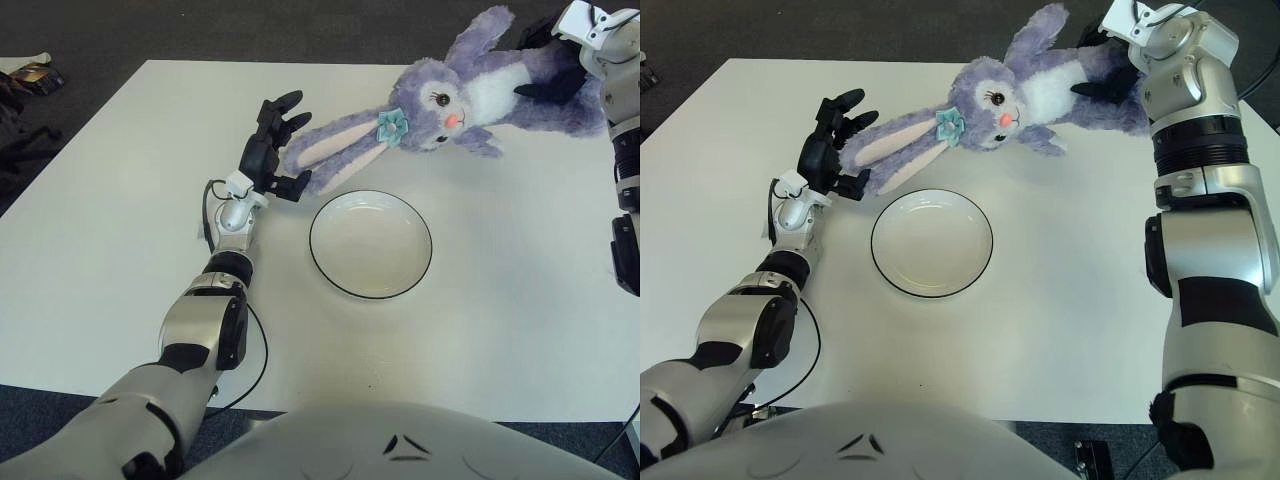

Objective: Put the doll into the plate.

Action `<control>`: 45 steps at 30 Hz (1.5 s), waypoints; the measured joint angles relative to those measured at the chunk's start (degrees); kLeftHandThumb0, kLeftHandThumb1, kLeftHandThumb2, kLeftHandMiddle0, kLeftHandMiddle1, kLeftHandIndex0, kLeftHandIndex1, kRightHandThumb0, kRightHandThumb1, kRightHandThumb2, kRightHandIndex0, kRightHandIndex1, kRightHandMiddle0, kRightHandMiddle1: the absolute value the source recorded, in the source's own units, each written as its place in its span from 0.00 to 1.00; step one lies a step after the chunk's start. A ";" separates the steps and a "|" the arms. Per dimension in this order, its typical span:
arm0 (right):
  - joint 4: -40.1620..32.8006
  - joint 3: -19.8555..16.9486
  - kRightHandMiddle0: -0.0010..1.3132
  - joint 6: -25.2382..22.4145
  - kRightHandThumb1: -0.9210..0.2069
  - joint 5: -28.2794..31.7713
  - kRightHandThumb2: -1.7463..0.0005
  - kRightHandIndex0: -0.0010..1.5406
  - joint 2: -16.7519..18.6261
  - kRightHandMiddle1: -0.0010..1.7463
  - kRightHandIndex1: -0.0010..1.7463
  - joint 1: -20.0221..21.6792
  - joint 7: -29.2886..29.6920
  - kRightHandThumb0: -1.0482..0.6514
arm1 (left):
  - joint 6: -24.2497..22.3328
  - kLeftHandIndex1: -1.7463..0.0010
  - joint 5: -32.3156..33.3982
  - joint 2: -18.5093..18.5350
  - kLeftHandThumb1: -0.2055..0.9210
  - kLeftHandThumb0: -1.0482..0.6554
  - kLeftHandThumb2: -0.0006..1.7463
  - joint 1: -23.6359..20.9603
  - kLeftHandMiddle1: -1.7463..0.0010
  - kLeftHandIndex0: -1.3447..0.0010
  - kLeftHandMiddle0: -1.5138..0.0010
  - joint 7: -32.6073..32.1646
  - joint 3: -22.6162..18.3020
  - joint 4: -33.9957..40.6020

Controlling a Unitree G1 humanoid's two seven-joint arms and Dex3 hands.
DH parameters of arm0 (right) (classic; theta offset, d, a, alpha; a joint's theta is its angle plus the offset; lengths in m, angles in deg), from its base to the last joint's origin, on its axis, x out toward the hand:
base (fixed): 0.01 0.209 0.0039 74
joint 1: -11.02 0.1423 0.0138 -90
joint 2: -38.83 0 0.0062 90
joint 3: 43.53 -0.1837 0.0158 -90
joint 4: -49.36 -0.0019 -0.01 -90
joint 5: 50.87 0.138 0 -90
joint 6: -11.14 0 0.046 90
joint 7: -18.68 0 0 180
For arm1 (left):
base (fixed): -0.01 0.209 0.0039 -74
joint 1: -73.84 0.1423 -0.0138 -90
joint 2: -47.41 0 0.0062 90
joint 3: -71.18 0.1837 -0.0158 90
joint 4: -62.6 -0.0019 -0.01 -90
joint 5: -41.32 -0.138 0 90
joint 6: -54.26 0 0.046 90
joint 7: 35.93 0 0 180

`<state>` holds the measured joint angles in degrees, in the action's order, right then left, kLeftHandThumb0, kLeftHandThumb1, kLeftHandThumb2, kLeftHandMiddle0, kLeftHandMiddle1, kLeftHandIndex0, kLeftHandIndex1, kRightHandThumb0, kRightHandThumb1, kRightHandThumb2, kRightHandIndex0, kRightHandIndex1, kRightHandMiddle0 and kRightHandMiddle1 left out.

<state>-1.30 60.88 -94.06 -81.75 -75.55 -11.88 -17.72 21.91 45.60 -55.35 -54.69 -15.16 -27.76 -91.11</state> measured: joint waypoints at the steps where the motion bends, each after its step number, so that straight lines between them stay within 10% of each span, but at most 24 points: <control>1: -0.09 0.00 0.61 -0.28 0.64 0.15 0.16 0.46 0.03 1.00 1.00 0.05 -0.47 0.92 | -0.15 0.64 0.00 -0.04 0.27 0.53 0.71 -0.25 0.75 1.00 0.90 -0.09 -0.04 -0.21; 45: -3.40 -1.72 0.63 -5.32 0.64 3.61 0.17 0.46 0.57 1.00 1.00 3.64 -4.22 0.92 | -5.16 0.72 -0.84 -1.88 0.22 0.68 0.76 -4.32 0.76 1.00 0.90 -2.92 -0.03 -4.51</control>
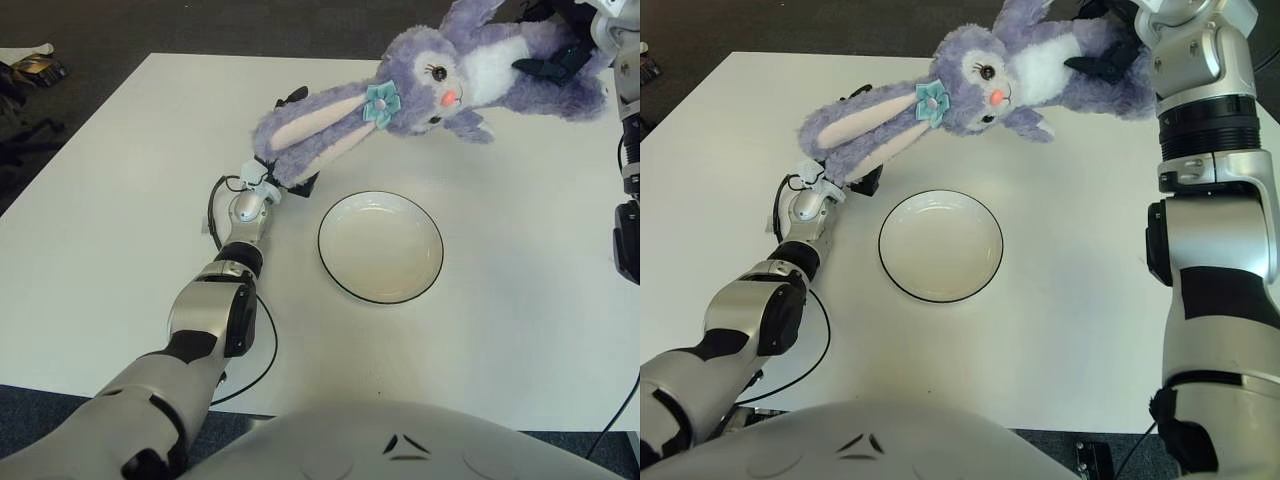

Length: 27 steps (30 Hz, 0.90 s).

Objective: Put the doll into the plate.

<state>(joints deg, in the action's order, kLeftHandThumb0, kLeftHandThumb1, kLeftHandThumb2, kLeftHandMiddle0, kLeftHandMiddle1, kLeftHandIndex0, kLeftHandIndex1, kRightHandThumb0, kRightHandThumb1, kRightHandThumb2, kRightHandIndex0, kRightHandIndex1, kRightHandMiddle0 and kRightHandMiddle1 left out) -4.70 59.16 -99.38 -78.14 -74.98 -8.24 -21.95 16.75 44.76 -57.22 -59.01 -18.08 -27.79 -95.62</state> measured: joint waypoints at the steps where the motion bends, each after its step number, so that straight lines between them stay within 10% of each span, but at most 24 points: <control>1: 0.10 0.00 0.64 0.00 0.64 0.04 0.17 0.46 0.09 1.00 1.00 0.00 0.00 0.92 | 0.00 0.73 -0.03 -0.09 0.22 0.68 0.77 0.00 0.76 1.00 0.90 -0.04 0.04 0.02; 18: -1.34 0.20 0.59 -2.48 0.61 1.24 0.19 0.44 3.73 1.00 1.00 0.25 0.37 0.91 | -0.97 0.80 0.82 -4.55 0.20 0.69 0.77 -0.72 0.70 1.00 0.90 4.01 0.25 0.88; 27: -1.57 0.82 0.62 -2.49 0.37 1.29 0.39 0.30 5.86 1.00 0.99 0.37 0.37 0.86 | -0.71 0.92 0.03 -5.96 0.18 0.61 0.73 -0.97 0.70 1.00 0.94 4.75 1.23 0.93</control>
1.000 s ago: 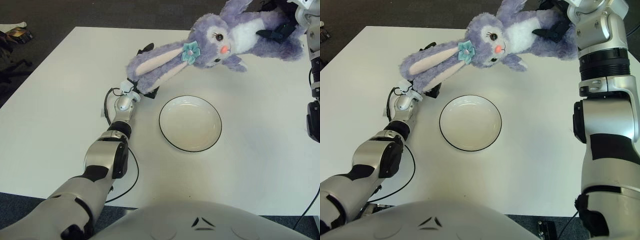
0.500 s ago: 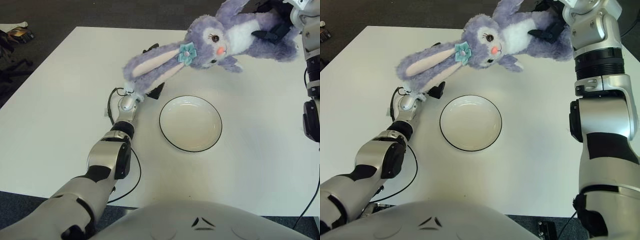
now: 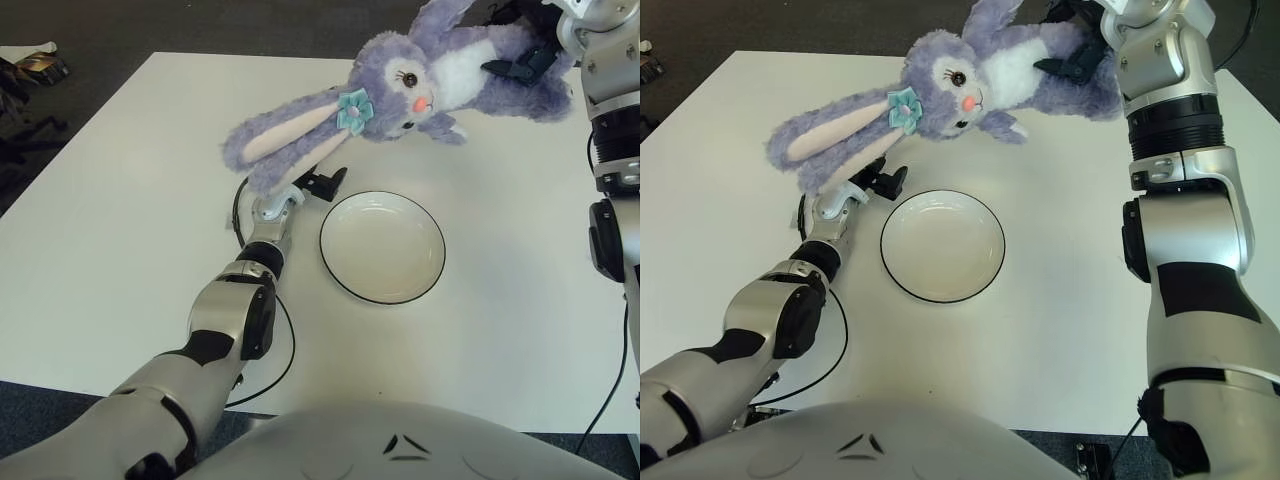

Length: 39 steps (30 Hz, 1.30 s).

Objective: Put the doll into the plate.

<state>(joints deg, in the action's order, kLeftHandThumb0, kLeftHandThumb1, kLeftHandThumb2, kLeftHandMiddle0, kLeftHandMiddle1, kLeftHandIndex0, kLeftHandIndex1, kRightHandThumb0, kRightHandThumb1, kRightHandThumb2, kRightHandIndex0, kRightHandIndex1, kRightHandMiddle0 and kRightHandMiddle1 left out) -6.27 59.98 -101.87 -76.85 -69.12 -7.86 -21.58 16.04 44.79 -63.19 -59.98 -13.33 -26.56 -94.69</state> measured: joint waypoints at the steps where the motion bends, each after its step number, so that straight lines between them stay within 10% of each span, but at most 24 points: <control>1: 0.00 0.09 0.62 0.00 0.36 0.00 0.40 0.29 0.20 1.00 0.99 0.00 0.00 0.86 | 0.32 0.93 -0.48 -0.02 0.18 0.59 0.73 0.02 0.70 1.00 0.95 -0.20 0.35 0.00; 20: 0.46 1.15 0.64 1.09 0.61 -0.14 0.19 0.43 4.38 1.00 1.00 0.00 3.66 0.91 | 5.14 1.00 -9.43 0.86 0.47 0.29 0.52 0.00 0.78 1.00 0.91 -10.16 6.95 0.44; 39: 0.23 1.25 0.70 0.44 0.61 0.55 0.19 0.44 5.58 1.00 1.00 -0.12 4.34 0.91 | 4.63 1.00 -1.73 -3.02 0.26 0.61 0.70 1.49 0.76 1.00 0.93 -3.81 6.72 3.51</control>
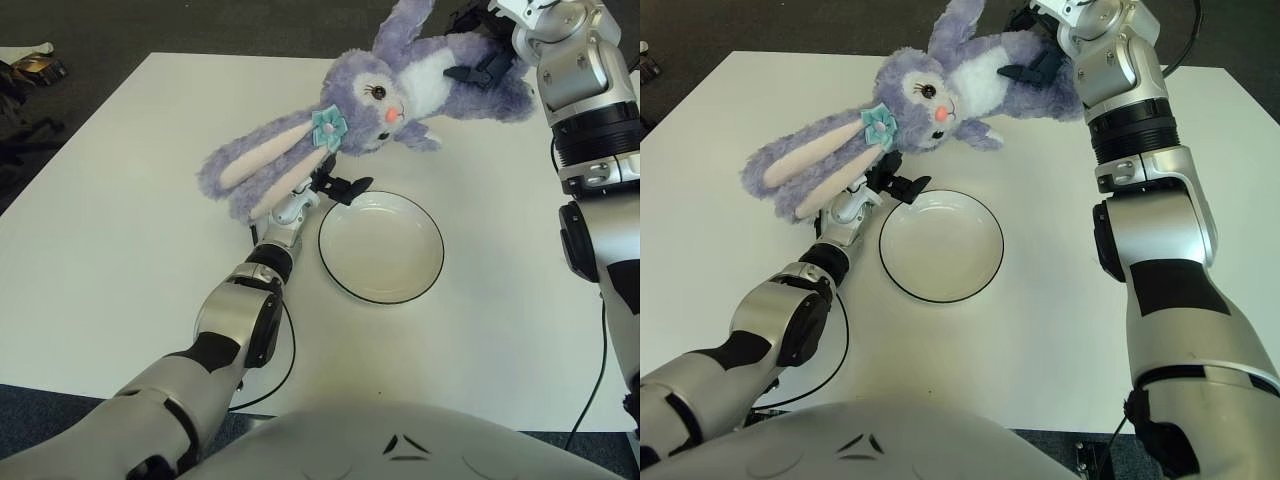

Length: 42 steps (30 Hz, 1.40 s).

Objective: Put the doll into the plate.

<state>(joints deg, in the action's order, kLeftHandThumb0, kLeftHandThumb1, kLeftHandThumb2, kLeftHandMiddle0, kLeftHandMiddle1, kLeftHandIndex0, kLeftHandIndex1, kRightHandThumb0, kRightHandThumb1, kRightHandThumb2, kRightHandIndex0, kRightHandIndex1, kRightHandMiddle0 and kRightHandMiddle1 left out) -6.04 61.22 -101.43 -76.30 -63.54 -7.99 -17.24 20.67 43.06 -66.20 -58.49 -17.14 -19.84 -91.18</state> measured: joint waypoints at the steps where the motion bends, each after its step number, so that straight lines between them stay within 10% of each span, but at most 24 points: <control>1: 0.00 -0.03 0.70 0.00 0.61 0.01 0.19 0.44 0.12 1.00 1.00 -0.01 0.20 0.91 | 0.08 1.00 0.07 -0.48 0.25 0.62 0.71 0.22 0.76 1.00 0.93 -0.09 0.08 0.62; 42: 2.76 0.43 0.61 1.13 0.59 2.23 0.23 0.44 3.19 1.00 0.96 -2.64 0.66 0.91 | 0.20 1.00 -0.07 -1.03 0.24 0.77 0.78 0.86 0.78 1.00 0.91 -15.40 0.25 2.29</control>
<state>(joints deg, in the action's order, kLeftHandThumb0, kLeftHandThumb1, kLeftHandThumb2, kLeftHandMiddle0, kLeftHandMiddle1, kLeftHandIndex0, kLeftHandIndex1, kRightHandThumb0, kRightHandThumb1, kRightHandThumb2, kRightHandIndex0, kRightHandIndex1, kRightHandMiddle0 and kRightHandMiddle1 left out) -3.29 61.65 -100.30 -74.06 -60.35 -10.63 -16.58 20.88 42.99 -67.23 -57.63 -32.54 -19.59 -88.90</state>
